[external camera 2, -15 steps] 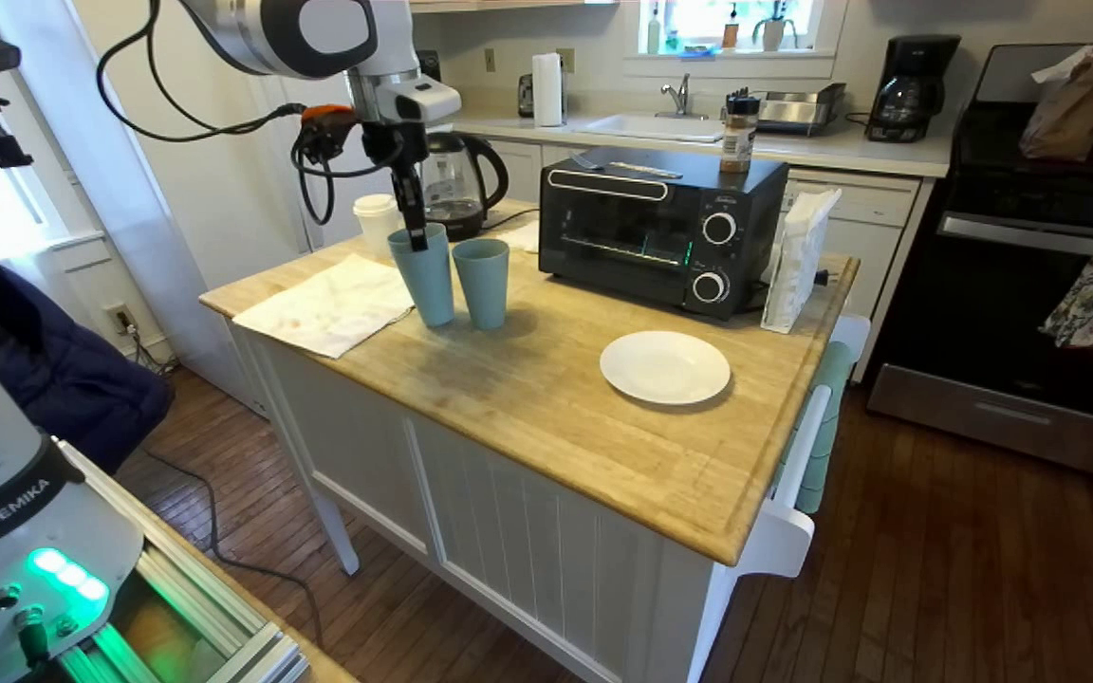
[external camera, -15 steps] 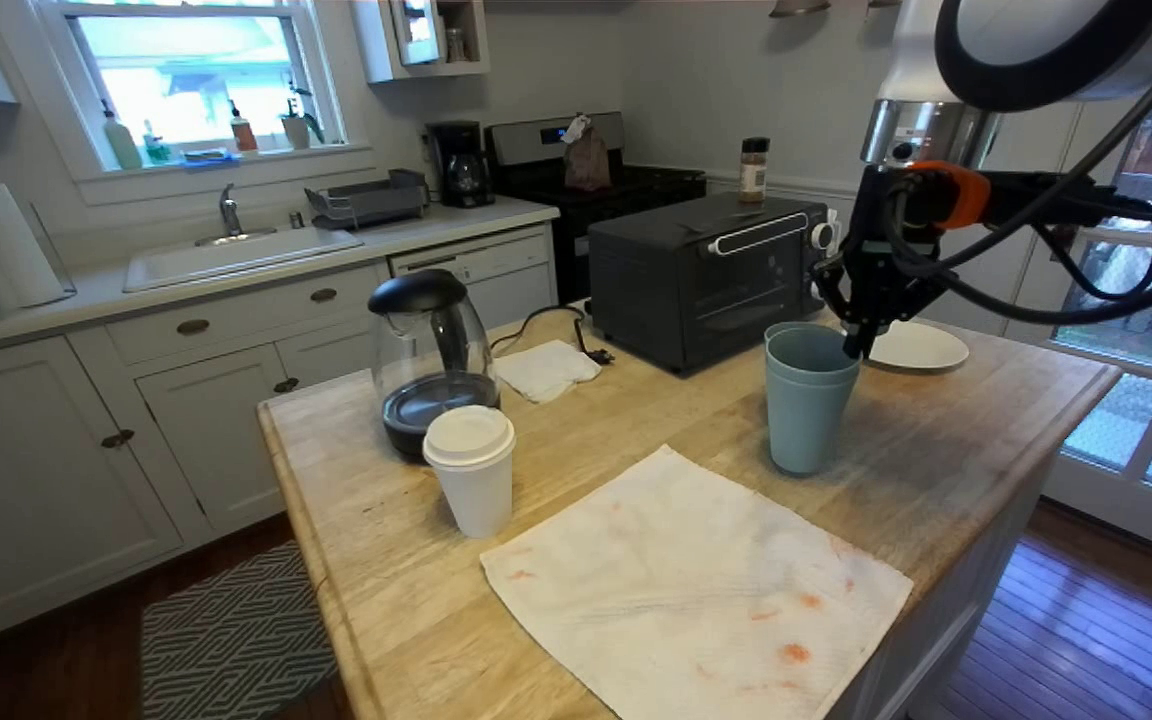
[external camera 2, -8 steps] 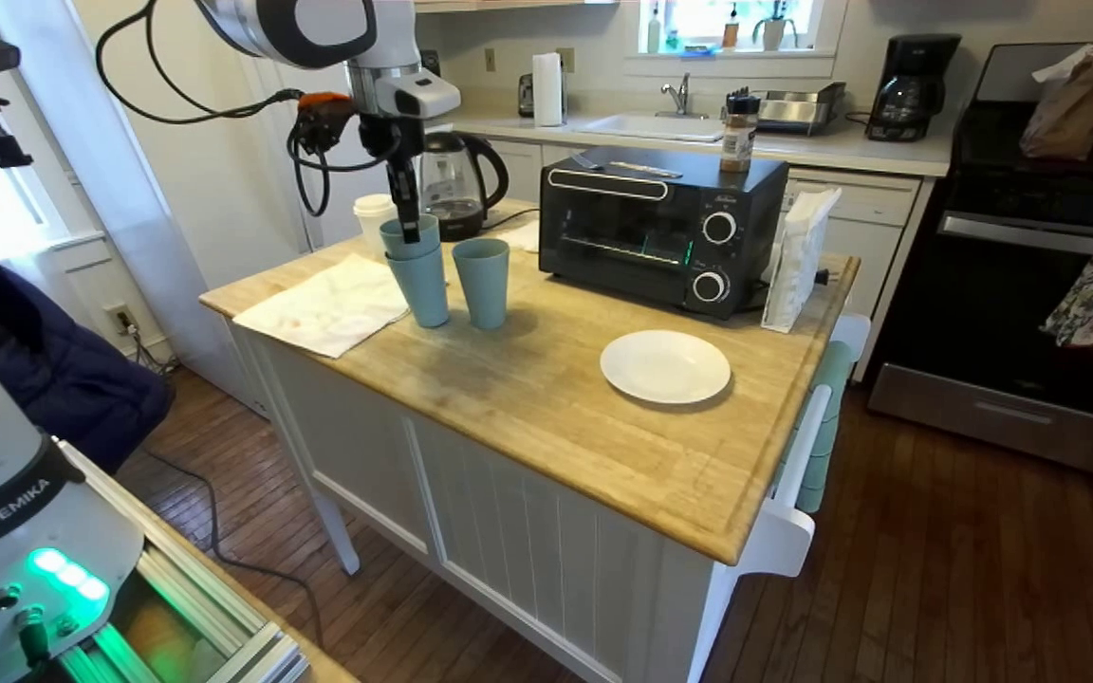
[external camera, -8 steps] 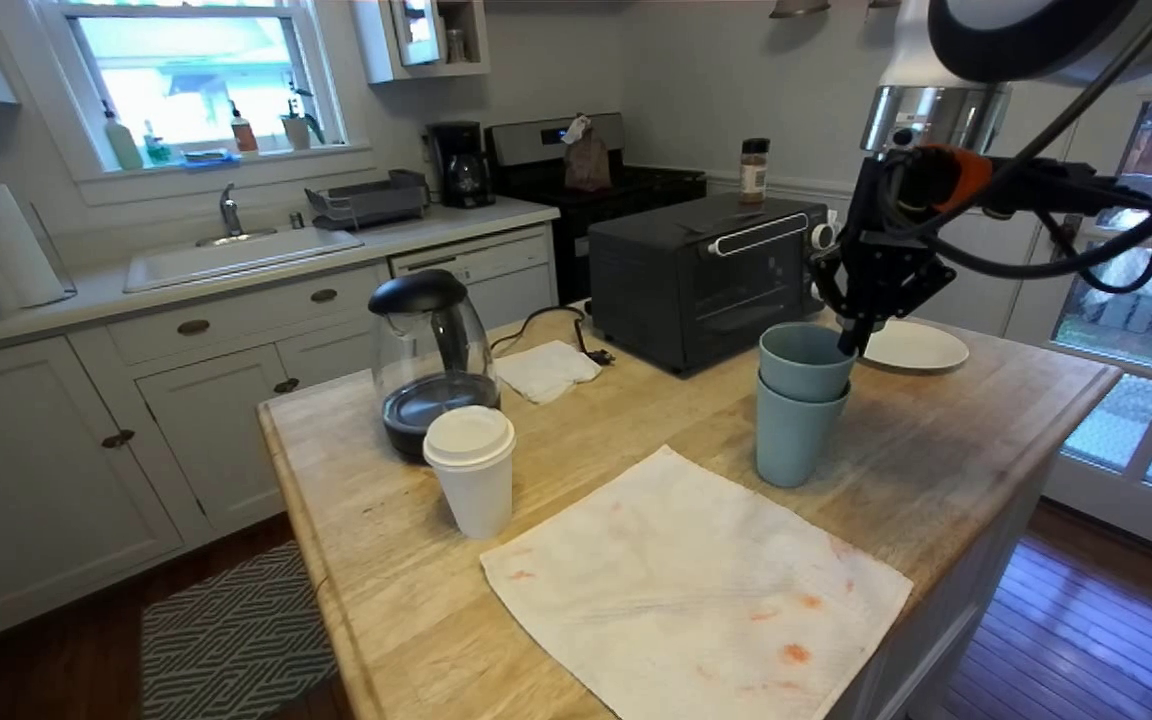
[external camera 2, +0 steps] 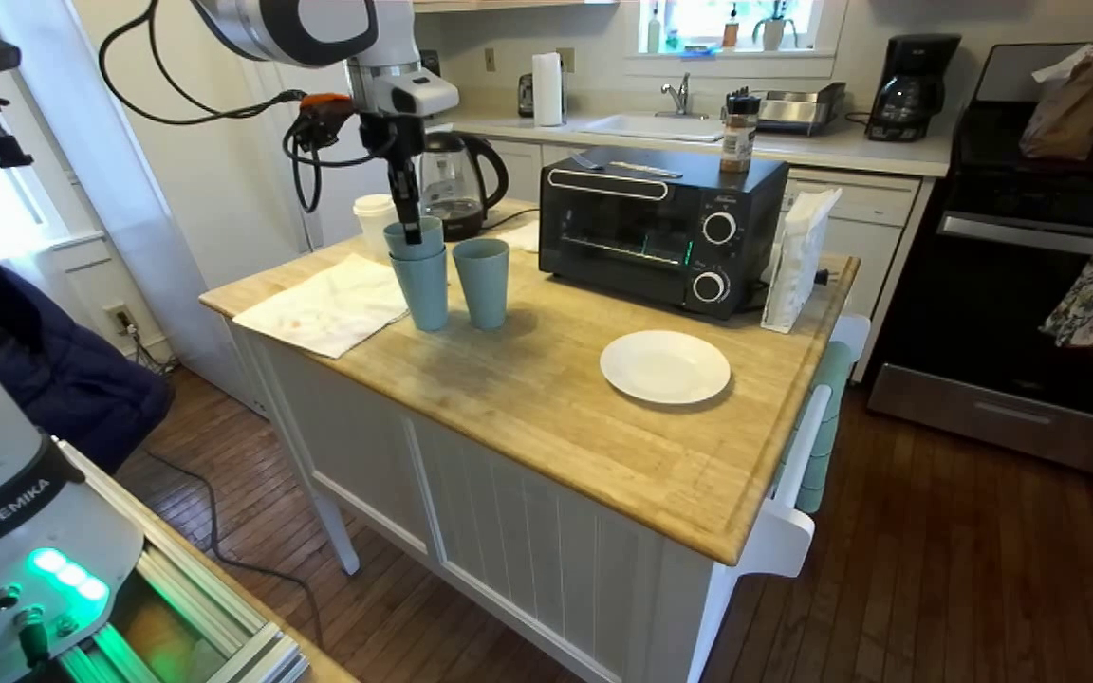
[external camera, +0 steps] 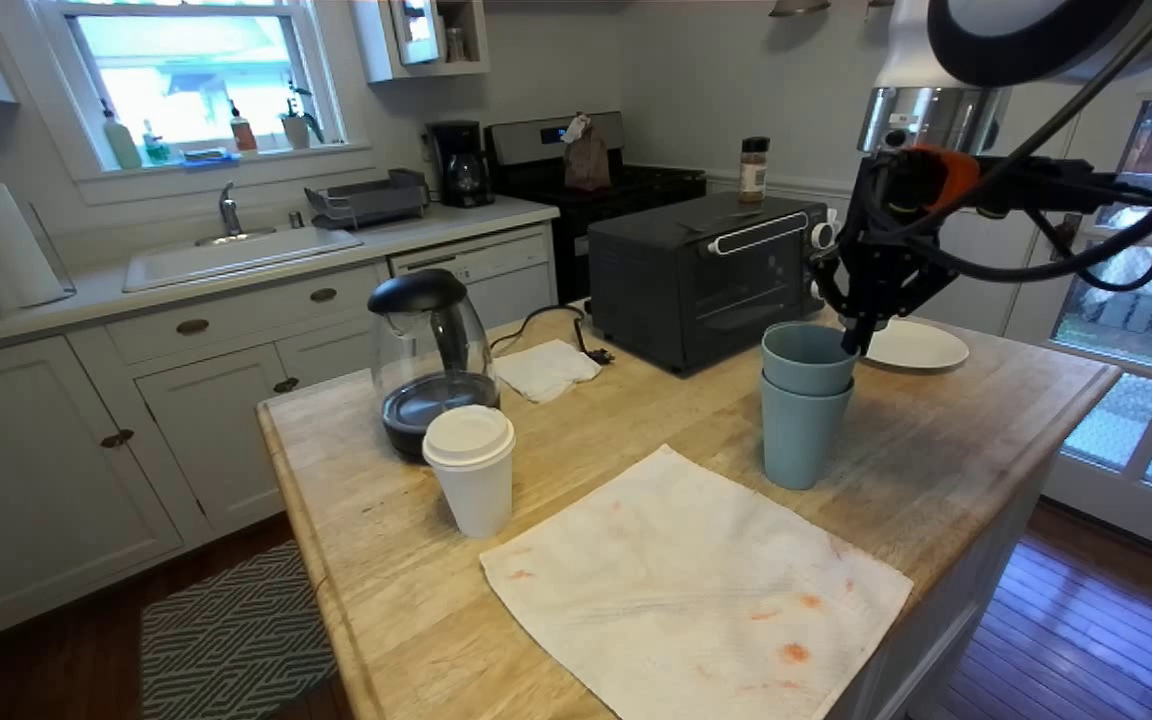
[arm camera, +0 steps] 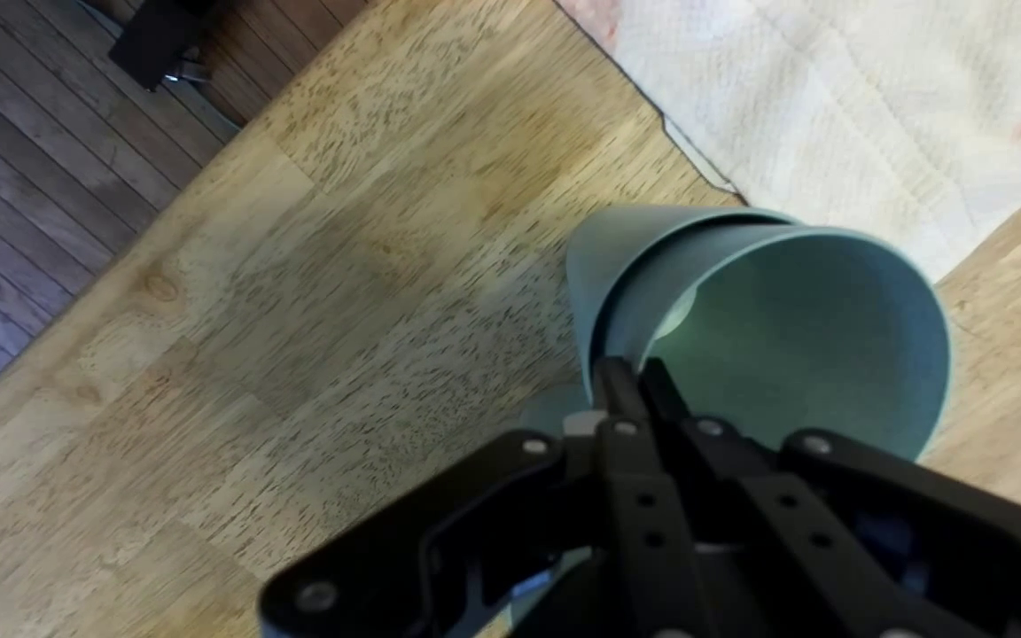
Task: Unstack the three cups on the counter.
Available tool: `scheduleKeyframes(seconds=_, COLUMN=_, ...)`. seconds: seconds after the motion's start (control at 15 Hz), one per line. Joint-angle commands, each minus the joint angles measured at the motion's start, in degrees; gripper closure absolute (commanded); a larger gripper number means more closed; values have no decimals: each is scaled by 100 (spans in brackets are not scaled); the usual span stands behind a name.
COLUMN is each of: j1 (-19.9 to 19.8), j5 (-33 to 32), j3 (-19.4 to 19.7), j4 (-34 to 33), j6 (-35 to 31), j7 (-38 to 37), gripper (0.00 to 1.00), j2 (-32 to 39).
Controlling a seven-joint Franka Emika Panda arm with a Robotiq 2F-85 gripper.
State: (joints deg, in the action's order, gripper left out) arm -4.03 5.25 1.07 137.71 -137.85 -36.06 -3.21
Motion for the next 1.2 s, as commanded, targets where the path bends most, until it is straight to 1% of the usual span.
scheduleKeyframes(seconds=0.0, j1=28, j5=-51, j3=4, j4=-65, j6=90, j7=-220, gripper=99, j2=-224)
scheduleKeyframes(seconds=0.47, j1=-1, j5=103, j3=-20, j4=-218, j6=443, j7=-162, gripper=99, j2=-699)
scheduleKeyframes(seconds=0.87, j1=-63, j5=135, j3=-37, j4=-376, j6=921, j7=-190, gripper=99, j2=-1215)
scheduleKeyframes(seconds=0.93, j1=-62, j5=172, j3=-14, j4=-406, j6=1029, j7=-79, gripper=99, j2=-1301)
scheduleKeyframes(seconds=1.0, j1=-125, j5=51, j3=-36, j4=-415, j6=1050, j7=-212, gripper=99, j2=-1388)
scheduleKeyframes(seconds=1.13, j1=-213, j5=2, j3=-2, j4=-476, j6=1218, j7=-183, gripper=99, j2=-1535)
